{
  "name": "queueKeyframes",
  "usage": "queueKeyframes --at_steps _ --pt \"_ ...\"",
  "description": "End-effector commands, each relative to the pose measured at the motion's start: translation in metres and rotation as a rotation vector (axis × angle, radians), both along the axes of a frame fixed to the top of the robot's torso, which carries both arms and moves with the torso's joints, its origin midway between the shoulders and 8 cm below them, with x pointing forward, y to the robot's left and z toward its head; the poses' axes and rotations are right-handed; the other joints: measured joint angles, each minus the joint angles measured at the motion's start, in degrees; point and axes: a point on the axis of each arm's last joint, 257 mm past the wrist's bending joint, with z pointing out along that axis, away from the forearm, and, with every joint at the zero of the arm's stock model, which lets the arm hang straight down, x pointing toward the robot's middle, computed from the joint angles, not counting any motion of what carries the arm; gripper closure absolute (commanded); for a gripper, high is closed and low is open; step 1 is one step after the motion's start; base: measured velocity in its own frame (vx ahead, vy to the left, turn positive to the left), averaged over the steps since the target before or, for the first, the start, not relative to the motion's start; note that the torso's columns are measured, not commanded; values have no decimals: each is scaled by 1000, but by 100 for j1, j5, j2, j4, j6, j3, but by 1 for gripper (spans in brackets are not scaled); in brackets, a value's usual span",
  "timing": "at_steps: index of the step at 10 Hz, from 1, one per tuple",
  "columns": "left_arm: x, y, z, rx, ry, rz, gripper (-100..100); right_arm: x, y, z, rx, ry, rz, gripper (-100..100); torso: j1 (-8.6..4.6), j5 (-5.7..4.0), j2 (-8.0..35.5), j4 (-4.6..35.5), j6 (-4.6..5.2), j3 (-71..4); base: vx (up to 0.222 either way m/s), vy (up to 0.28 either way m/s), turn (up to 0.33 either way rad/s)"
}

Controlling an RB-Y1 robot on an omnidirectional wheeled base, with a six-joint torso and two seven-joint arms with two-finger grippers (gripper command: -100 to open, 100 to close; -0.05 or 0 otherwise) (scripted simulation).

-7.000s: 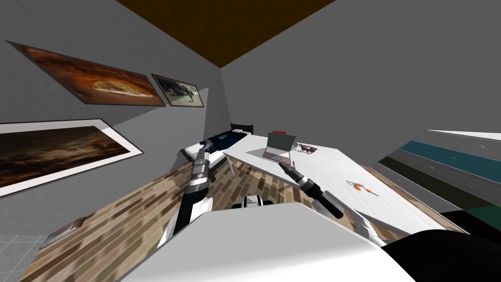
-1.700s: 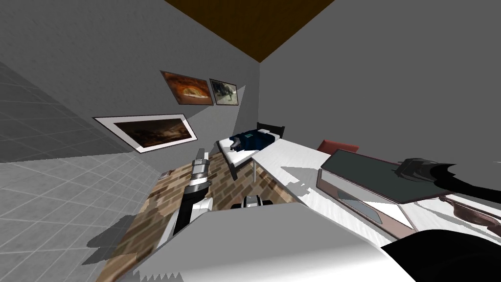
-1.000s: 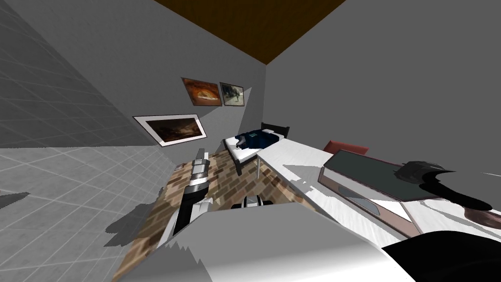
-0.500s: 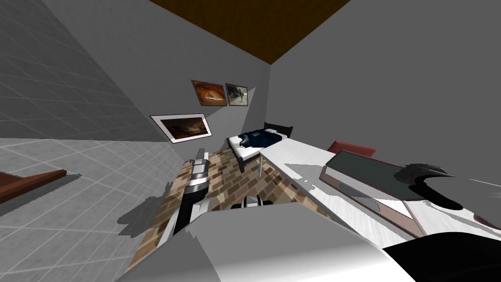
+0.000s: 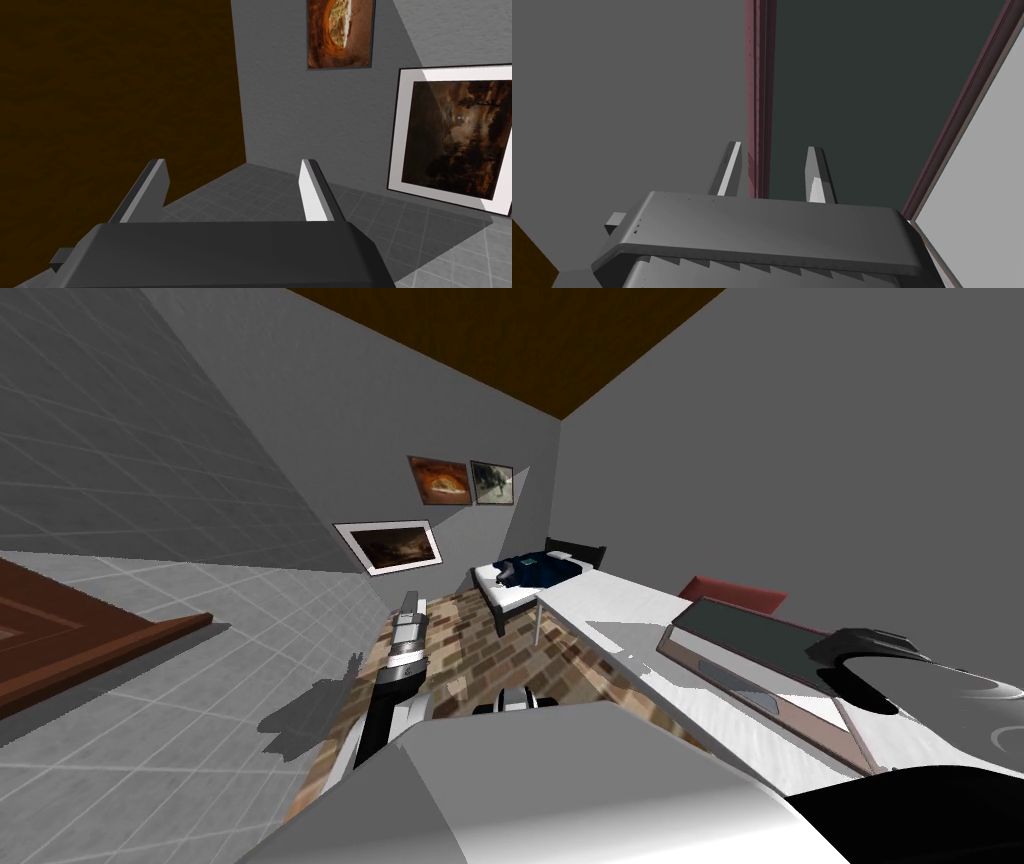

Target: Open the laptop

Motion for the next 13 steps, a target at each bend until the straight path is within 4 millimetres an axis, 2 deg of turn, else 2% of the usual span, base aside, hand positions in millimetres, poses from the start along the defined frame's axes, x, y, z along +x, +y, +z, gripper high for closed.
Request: queueKeyframes --at_steps 1,3,4,6,7,8,9,11,12,13 --pt "0 0 0 0 0 0 0 1 7 -16 -17 3 -6 100 3 8 -8 -1 8 -7 -64 -27 66" --pt "0 0 0 0 0 0 0 -2 4 -11 -38 -4 -21 100 -25 -16 -4 -4 -3 -2 -59 -19 43" --pt "0 0 0 0 0 0 0 3 13 -28 -45 -1 -17 100 -18 -10 -9 -5 9 -5 -60 -28 71" --pt "0 0 0 0 0 0 0 -2 10 -20 -76 -12 -38 100 -38 -34 -11 -10 -4 -2 -55 -19 33" --pt "0 0 0 0 0 0 0 4 20 -36 -81 -9 -32 100 -32 -23 -14 -9 8 -6 -78 -29 60" --pt "0 0 0 0 0 0 0 0 17 -29 -108 -19 -51 100 -39 -41 -5 -12 -4 3 -73 -21 66" --pt "0 0 0 0 0 0 0 8 29 -47 -110 -17 -40 100 -44 -35 -8 -9 3 0 -80 -51 74" --pt "0 0 0 0 0 0 0 1 25 -35 -151 -31 -69 100 -50 -44 -18 -14 -1 -5 -55 -19 40" --pt "0 0 0 0 0 0 0 9 37 -50 -159 -33 -61 100 -43 -31 -22 -13 11 -10 -75 -32 55" --pt "0 0 0 0 0 0 0 5 36 -44 -179 -41 -76 100 -50 -44 -12 -13 -8 -2 -79 -25 59"
